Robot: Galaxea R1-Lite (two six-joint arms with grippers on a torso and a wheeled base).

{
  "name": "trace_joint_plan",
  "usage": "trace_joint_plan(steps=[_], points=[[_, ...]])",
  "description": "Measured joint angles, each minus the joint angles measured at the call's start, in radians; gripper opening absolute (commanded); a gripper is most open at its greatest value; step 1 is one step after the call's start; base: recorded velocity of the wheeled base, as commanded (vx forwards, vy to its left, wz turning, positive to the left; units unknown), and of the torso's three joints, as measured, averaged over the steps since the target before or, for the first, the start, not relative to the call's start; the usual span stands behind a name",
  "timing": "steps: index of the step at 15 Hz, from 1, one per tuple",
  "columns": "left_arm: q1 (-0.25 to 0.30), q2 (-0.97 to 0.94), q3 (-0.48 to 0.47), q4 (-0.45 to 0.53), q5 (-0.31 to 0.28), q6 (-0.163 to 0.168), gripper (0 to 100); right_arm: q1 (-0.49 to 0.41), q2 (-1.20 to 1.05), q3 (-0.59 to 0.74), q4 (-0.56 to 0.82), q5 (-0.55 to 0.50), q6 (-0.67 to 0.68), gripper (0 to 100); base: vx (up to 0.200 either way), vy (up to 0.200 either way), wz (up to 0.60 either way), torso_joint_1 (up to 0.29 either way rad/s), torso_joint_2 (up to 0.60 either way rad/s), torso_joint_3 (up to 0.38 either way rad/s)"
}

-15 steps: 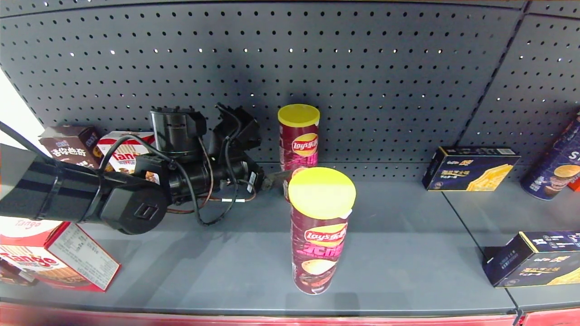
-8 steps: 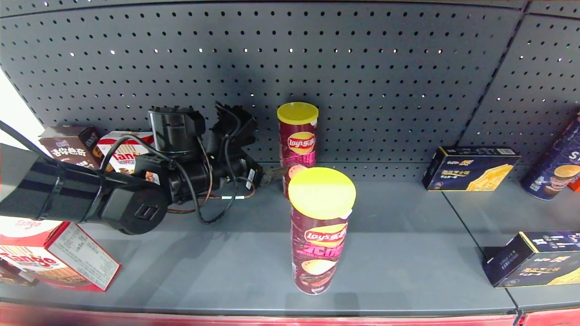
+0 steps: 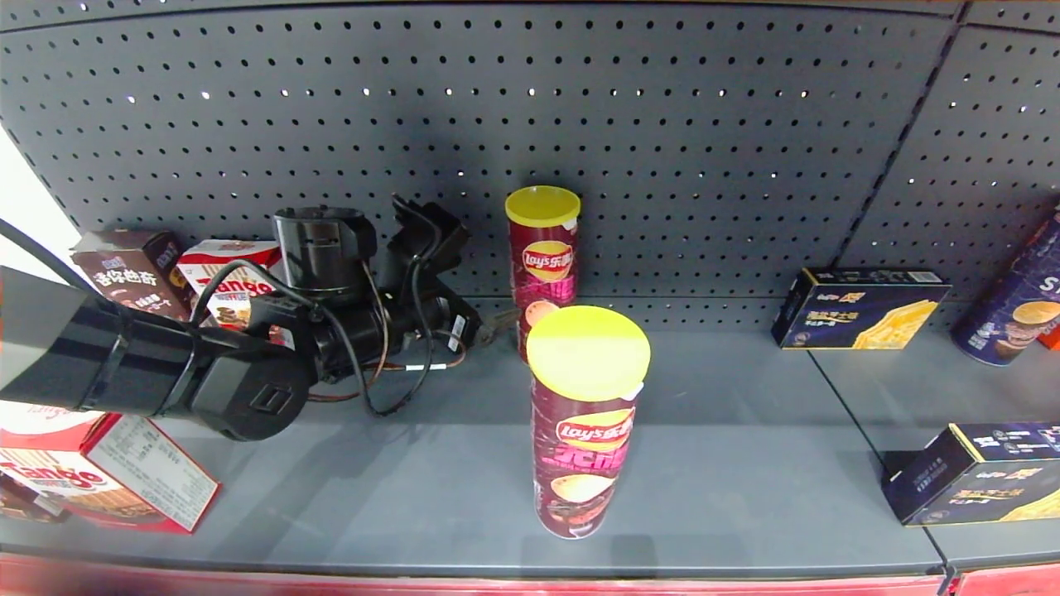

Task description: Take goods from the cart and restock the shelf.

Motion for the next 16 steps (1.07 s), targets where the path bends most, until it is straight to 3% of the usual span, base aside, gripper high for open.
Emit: trace_joint_plan(steps=[4,10,16], points=[[-0.002,-0.020,0.073,-0.027,0.061,0.000,100,0.000,0.000,0.000,0.000,0.000,0.000,100,0.000,0.000,0.00,0.000,0.00,0.000],[-0.018,0.005,0.031,-0.020,0.214,0.008,100,0.000,0.000,0.000,0.000,0.000,0.000,100,0.000,0.000,0.00,0.000,0.00,0.000],[-0.048,0.053,-0.020,-0.016,0.227,0.024,100,0.000,0.000,0.000,0.000,0.000,0.000,100,0.000,0.000,0.00,0.000,0.00,0.000]])
